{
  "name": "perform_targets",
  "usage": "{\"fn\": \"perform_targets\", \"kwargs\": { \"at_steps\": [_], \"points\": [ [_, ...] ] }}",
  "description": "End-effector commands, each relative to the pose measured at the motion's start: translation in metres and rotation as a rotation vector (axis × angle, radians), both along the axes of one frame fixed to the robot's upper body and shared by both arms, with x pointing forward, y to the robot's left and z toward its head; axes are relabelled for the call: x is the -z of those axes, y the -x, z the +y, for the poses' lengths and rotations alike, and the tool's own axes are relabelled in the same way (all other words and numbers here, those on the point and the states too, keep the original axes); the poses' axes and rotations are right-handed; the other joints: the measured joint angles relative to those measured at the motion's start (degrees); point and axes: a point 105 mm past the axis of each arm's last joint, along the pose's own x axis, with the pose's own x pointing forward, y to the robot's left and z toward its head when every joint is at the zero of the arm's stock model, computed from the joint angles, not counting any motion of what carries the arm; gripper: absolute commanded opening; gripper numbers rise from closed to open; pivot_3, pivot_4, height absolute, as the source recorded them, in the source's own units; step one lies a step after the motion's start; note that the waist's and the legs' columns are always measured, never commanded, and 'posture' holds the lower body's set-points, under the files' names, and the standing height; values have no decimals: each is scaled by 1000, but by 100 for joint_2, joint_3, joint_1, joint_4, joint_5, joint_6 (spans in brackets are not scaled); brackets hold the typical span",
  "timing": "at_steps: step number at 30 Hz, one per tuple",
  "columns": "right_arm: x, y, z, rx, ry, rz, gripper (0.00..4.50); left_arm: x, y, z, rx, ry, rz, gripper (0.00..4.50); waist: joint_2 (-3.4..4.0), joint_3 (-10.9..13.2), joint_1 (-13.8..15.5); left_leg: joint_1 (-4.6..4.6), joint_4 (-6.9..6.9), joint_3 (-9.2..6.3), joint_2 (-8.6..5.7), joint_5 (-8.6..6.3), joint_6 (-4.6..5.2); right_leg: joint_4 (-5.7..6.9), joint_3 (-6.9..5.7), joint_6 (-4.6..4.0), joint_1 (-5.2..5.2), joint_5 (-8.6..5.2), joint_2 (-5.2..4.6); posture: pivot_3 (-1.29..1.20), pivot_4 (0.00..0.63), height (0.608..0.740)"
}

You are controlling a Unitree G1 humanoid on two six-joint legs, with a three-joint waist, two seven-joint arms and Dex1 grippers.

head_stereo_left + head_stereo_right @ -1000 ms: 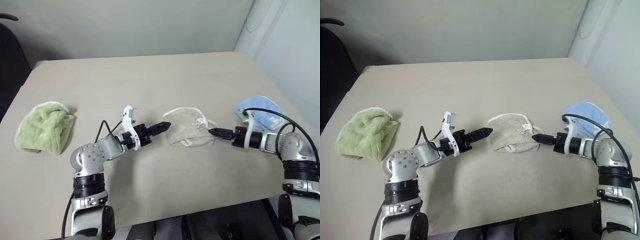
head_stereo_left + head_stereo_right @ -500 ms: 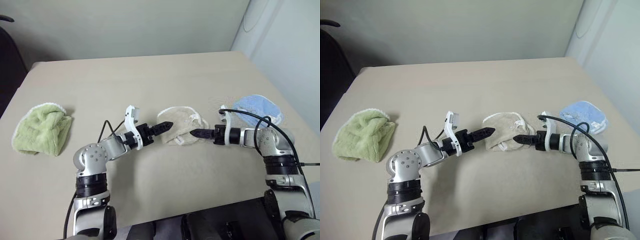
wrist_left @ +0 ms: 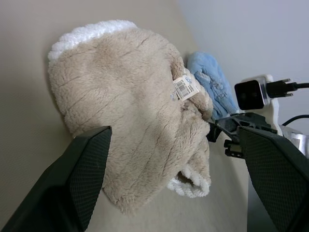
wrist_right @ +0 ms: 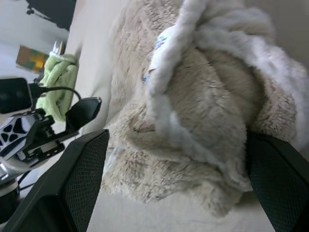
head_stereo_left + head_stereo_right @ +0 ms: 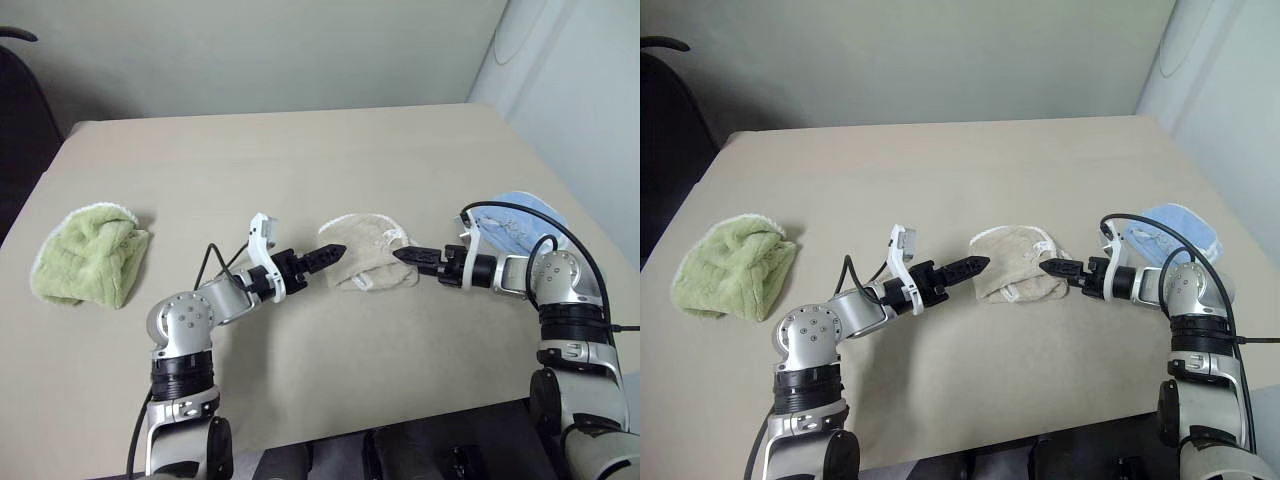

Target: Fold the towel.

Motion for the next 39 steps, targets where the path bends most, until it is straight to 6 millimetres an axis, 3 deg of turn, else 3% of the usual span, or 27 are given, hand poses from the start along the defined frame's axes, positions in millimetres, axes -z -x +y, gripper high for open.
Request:
{"fn": "perform_targets", "kwargs": {
  "at_steps": [1, 7, 13, 18, 24, 27, 34, 39],
  "points": [
    [3, -6, -2, 48, 53, 24, 4470, -12, 1, -3, 9, 20, -48, 4500, 0, 0, 1, 0, 0, 0, 0, 0, 0, 0, 0, 0, 1, 0, 0, 0, 150, 740],
    [-1, -11, 9, 58, 94, 66, 4470, -10, 2, -7, 23, 22, -42, 4500, 0, 0, -9, 2, 4, 0, 0, 1, 3, 2, 0, 0, 1, 2, -1, 0, 150, 740],
    [7, -7, 14, 31, 243, 41, 4470, -11, 1, -8, 23, 26, -45, 4500, 0, 0, -27, 5, 2, 0, 1, 1, 3, 2, -1, -1, 3, 2, 0, 0, 150, 740],
    [7, -3, 15, -4, 302, 12, 2960, -10, 1, -8, 18, 29, -45, 4500, 0, 0, -19, 5, 1, 0, 0, 1, 3, 1, -1, -1, 3, 2, -2, 0, 150, 740],
    [2, -3, 14, -4, 285, -4, 867, -9, 1, -9, 13, 36, -47, 4500, 0, 0, -16, 4, -10, 0, 0, 1, 3, -3, 0, -1, -2, 1, -1, 0, 150, 740],
    [-2, -4, 12, -1, 261, -11, 29, -9, 2, -9, 12, 37, -46, 4500, 0, 0, -16, 3, -10, 0, 0, 1, 3, -3, 0, -1, -3, 1, -1, 0, 150, 740],
    [-26, -4, 6, 21, 144, -52, 29, -7, 2, -5, -3, 39, -42, 4500, 0, 0, 3, 1, -10, 0, 0, 1, 3, -3, 0, -1, -4, 1, -1, 0, 150, 740],
    [-70, -10, -6, 80, 42, -160, 29, -17, -4, 4, -46, 71, -76, 4500, 3, 2, 8, 0, -9, 1, 0, 1, 3, -3, 1, -1, -5, 1, -1, 0, 150, 740]
  ]
}}
